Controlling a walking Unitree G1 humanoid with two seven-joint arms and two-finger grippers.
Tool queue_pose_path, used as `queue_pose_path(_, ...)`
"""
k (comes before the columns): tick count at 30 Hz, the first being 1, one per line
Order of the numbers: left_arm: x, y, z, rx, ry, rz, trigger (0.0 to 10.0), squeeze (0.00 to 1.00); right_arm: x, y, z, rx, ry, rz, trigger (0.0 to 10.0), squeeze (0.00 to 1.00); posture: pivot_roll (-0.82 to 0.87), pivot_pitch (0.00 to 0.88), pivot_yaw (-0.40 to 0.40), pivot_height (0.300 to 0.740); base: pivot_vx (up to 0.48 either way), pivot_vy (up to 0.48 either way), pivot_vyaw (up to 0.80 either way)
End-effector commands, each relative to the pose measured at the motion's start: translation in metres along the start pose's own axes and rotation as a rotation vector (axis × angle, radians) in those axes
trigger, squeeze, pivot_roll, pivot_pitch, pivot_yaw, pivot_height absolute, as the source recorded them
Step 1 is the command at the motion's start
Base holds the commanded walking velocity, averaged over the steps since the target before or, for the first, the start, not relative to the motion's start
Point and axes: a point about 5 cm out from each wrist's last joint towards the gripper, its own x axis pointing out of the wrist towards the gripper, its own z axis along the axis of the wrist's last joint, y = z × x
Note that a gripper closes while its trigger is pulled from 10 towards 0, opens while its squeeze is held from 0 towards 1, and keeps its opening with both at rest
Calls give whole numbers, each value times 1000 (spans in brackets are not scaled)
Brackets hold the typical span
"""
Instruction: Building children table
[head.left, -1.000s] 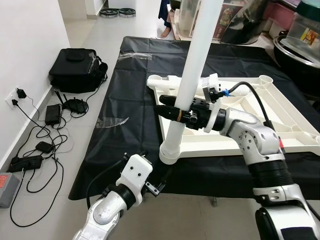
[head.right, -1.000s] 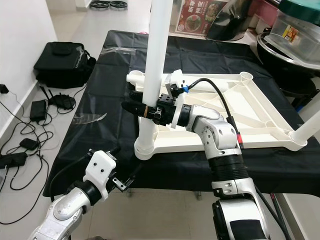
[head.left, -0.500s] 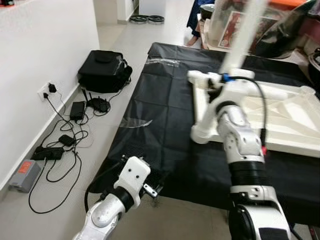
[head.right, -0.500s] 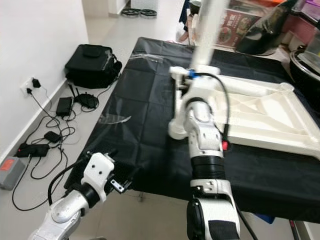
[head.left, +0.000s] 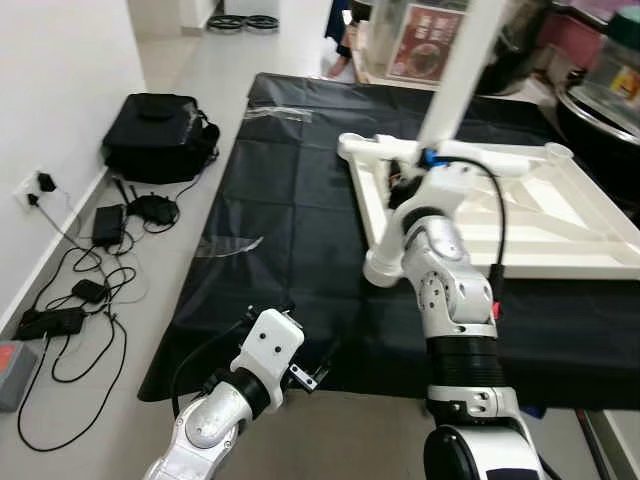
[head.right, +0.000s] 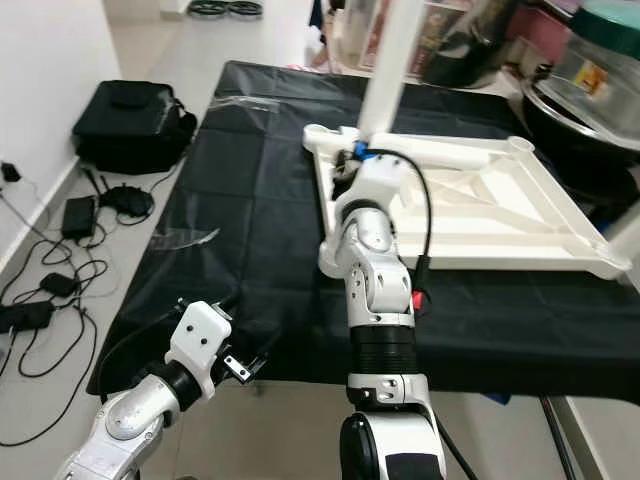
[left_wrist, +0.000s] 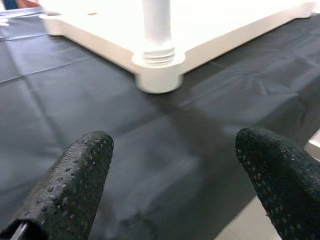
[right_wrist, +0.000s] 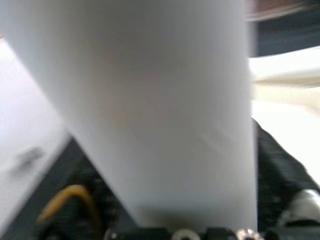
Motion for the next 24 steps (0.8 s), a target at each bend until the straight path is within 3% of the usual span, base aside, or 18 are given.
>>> queue_pose_path(1, 1, -3, -4, -3, 13, -8, 10000, 0, 3, 22, -3, 52, 43, 213, 10000, 1000, 146, 68, -95, 740, 0, 0, 0)
queue_pose_path(2, 1, -3, -4, -4, 13, -7, 10000, 0, 0, 23, 3, 40, 42, 344, 10000, 1000, 148, 69, -98, 740, 0, 0, 0)
queue_pose_path(3, 1, -3, -4, -4, 13, -7, 10000, 0, 0, 23, 3, 40, 42, 344, 10000, 1000, 148, 69, -98, 740, 0, 0, 0)
queue_pose_path(6, 1, -2, -3, -4, 11, -4, 10000, 0, -20, 14, 19, -59, 70, 664, 10000, 1000, 148, 71, -100, 740, 0, 0, 0)
queue_pose_path(9, 1, -2, -3, -3, 10, -4, 10000, 0, -23, 13, 20, -65, 79, 696, 10000, 1000, 148, 71, -100, 740, 0, 0, 0)
queue_pose_path(11, 1, -2, -3, -3, 11, -2, 10000, 0, -46, 13, 23, -84, 131, 958, 10000, 1000, 151, 76, -98, 740, 0, 0, 0)
queue_pose_path(12, 1, -2, -3, -2, 12, -1, 10000, 0, -50, 14, 22, -82, 147, 1016, 10000, 1000, 151, 76, -98, 740, 0, 0, 0)
queue_pose_path(17, 1, -2, -3, -2, 11, -2, 10000, 0, -52, 12, 22, -103, 172, 1071, 10000, 945, 153, 78, -100, 740, 0, 0, 0)
queue_pose_path(18, 1, -2, -3, -3, 11, -1, 10000, 0, -55, 14, 21, -92, 190, 1124, 10000, 0, 151, 79, -99, 740, 0, 0, 0)
queue_pose_path(24, 1, -2, -3, -4, 11, 0, 10000, 0, -58, 17, 20, -95, 218, 1204, 10000, 0, 155, 82, -101, 740, 0, 0, 0)
